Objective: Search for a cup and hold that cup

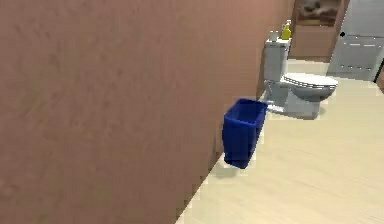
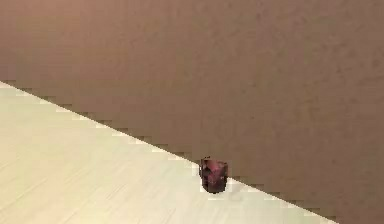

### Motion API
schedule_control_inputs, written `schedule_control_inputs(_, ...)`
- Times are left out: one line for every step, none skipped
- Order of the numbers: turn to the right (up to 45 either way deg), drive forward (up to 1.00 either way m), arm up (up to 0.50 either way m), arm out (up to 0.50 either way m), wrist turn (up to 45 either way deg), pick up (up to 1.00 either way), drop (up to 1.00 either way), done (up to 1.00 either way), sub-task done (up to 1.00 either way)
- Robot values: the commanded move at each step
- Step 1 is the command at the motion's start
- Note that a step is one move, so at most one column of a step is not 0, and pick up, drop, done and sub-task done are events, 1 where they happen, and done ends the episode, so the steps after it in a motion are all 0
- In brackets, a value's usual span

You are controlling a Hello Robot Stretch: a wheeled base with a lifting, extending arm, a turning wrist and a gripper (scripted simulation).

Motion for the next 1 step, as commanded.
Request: schedule_control_inputs(45.0, 0.00, 0.00, 0.00, 0.0, 0.00, 0.00, 0.00, 0.00)
